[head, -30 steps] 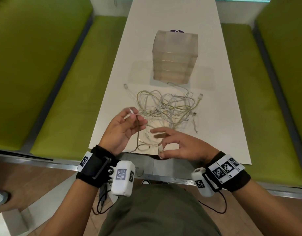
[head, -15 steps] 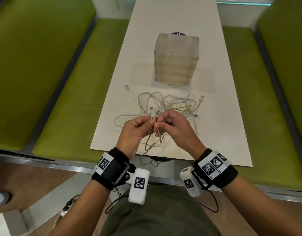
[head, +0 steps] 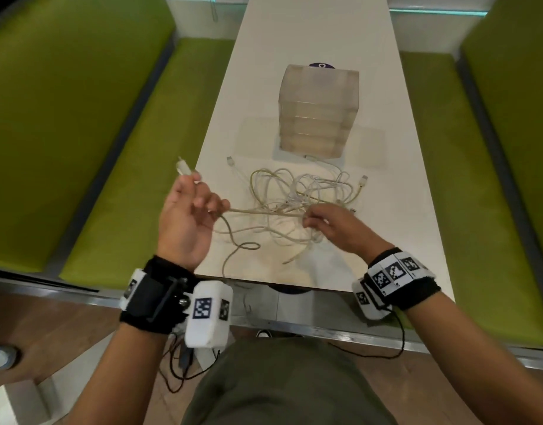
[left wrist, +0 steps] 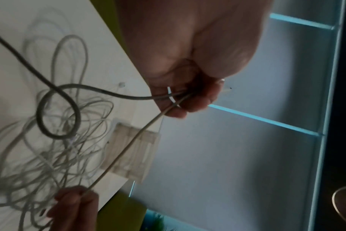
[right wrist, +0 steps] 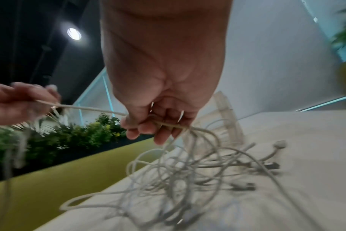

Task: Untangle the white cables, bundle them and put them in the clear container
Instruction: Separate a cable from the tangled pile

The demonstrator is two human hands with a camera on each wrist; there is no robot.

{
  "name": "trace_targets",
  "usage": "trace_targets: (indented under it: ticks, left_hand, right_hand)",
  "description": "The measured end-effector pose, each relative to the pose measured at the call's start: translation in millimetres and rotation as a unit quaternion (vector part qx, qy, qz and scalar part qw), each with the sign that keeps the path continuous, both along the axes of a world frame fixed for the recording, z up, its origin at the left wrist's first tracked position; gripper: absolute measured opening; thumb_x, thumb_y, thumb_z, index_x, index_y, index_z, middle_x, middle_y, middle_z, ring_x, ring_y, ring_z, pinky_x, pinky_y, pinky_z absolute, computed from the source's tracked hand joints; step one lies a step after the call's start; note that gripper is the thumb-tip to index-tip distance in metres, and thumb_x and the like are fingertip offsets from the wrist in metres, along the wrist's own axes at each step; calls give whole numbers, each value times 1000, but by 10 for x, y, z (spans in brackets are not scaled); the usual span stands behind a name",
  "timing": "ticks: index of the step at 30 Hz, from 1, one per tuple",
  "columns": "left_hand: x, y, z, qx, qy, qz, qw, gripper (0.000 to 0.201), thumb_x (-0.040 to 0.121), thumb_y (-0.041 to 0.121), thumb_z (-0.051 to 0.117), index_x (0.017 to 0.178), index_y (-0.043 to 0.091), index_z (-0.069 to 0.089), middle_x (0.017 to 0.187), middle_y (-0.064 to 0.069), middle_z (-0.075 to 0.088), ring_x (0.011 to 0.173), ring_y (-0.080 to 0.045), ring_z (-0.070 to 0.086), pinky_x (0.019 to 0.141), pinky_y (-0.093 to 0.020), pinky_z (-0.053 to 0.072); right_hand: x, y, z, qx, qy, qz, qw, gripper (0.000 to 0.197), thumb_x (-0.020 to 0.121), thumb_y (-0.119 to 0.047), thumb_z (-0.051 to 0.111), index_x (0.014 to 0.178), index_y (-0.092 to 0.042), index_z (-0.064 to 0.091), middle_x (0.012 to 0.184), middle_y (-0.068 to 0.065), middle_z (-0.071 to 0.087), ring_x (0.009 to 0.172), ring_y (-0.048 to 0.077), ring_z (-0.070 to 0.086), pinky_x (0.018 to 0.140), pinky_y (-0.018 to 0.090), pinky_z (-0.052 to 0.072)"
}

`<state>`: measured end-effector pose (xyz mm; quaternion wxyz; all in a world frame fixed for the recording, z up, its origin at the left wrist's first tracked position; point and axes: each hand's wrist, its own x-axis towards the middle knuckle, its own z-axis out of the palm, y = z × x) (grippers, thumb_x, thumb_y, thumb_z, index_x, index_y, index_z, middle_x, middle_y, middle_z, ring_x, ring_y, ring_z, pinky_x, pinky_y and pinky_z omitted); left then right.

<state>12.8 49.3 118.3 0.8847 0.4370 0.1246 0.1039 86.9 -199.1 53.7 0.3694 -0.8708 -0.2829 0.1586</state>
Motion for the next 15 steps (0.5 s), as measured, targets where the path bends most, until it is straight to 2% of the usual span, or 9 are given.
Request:
trace_targets:
  ticks: [2,5,8,10,12,15]
  left_hand:
    - [7,181,48,4,-10,15,1000,28,103,32,31,92,17,52,53,11,38,48,-6,35,53,-21,41]
    - [15,276,56,39,-3,3,999,31,100,38,35,100,15,55,57,11,35,51,-5,30,52,-19,33]
    - [5,149,-24,142,56,-8,988,11,99,16,45,100,13,55,65,8,41,52,-4,35,56,-20,33]
    - [17,11,-156,216,89,-35,972,9,98,14,48,98,13,57,71,5,43,53,-4,36,59,-23,32]
    - [66,-164,-293,277,106,-77,952,13,97,23,51,101,13,59,69,7,43,54,-5,36,58,-23,33]
    - [192,-452,-448,317,127,-114,933,20,96,27,54,106,11,60,58,17,48,50,1,41,55,-23,33]
  right_hand:
    - [183,-97,-25,-11,-43,-46,998,14,93,-10,55,86,-7,66,76,-10,57,72,10,51,66,21,37]
    - [398,-191,-30,-18,-71,-110,991,15,93,-11,56,84,-9,68,72,-9,59,69,9,53,64,24,38]
    - [456,-176,34,26,-74,-156,985,17,93,-13,56,84,-12,70,68,-17,60,67,-1,58,65,12,38]
    - [401,-103,107,46,-86,-142,985,16,93,-19,58,86,-13,72,69,-18,60,74,4,56,70,14,37]
    - [313,-12,170,66,-80,-107,989,16,91,-23,61,87,-14,73,71,-17,62,79,11,53,74,18,36]
    - [203,93,194,114,-66,-78,988,10,89,-22,63,84,-24,71,68,-27,62,78,-1,51,74,9,34]
